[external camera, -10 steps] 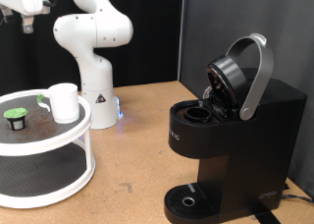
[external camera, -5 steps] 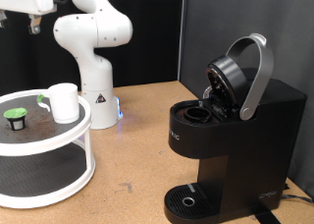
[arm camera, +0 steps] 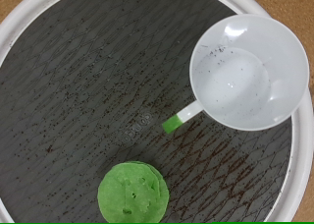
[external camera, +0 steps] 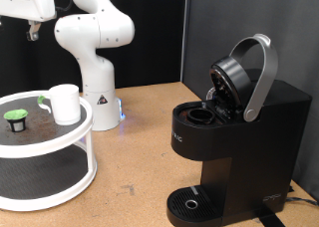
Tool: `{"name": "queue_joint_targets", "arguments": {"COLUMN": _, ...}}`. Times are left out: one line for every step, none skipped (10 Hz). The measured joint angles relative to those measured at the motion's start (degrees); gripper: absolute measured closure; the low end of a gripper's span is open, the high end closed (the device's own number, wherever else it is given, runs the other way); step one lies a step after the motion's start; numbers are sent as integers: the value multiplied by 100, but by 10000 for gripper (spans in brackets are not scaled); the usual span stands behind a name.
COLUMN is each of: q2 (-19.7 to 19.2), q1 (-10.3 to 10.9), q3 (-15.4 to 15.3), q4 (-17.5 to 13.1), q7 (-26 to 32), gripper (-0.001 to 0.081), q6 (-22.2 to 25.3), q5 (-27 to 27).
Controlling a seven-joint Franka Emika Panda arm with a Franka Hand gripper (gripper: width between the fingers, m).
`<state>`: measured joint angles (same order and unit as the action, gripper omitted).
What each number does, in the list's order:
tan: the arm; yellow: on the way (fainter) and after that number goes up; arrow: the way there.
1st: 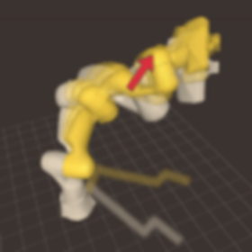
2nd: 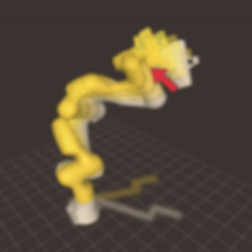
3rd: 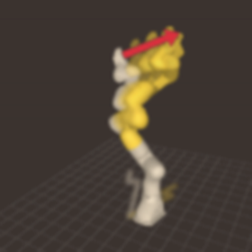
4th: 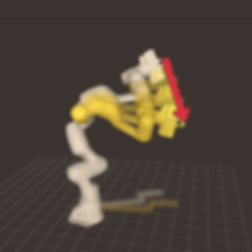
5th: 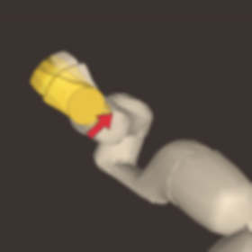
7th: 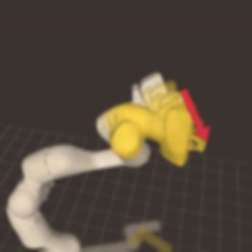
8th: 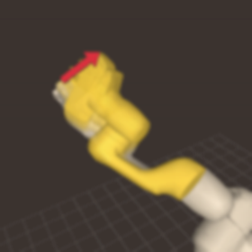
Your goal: Make a cup of coffee with the keurig machine
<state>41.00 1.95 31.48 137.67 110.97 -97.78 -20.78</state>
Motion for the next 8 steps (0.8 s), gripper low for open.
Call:
{"name": "queue_joint_targets", "arguments": {"q2": 32, "q1": 0, "q3": 79, "q4": 42, "q7": 220, "gripper": -1, "q6": -90, "q5": -8}}
{"name": "queue_joint_targets", "arguments": {"q2": 56, "q1": -6, "q3": 179, "q4": 153, "q7": 380, "gripper": -1, "q6": -292, "q5": -73}}
{"name": "queue_joint_targets", "arguments": {"q2": 56, "q1": -19, "q3": 269, "q4": 304, "q7": 410, "gripper": -1, "q6": -529, "q5": -190}}
{"name": "queue_joint_targets", "arguments": {"q2": 39, "q1": -44, "q3": 357, "q4": 472, "q7": 393, "gripper": -1, "q6": -790, "q5": -273}}
{"name": "queue_joint_targets", "arguments": {"q2": -12, "q1": -72, "q3": 453, "q4": 631, "q7": 357, "gripper": -1, "q6": -1038, "q5": -341}}
{"name": "queue_joint_targets", "arguments": {"q2": -86, "q1": -98, "q3": 550, "q4": 798, "q7": 294, "gripper": -1, "q6": -1305, "q5": -433}}
{"name": "queue_joint_targets", "arguments": {"q2": -178, "q1": -130, "q3": 634, "q4": 972, "q7": 174, "gripper": -1, "q6": -1600, "q5": -521}}
{"name": "queue_joint_targets", "arguments": {"q2": -297, "q1": -149, "q3": 700, "q4": 1128, "q7": 30, "gripper": -1, "q6": -1866, "q5": -587}}
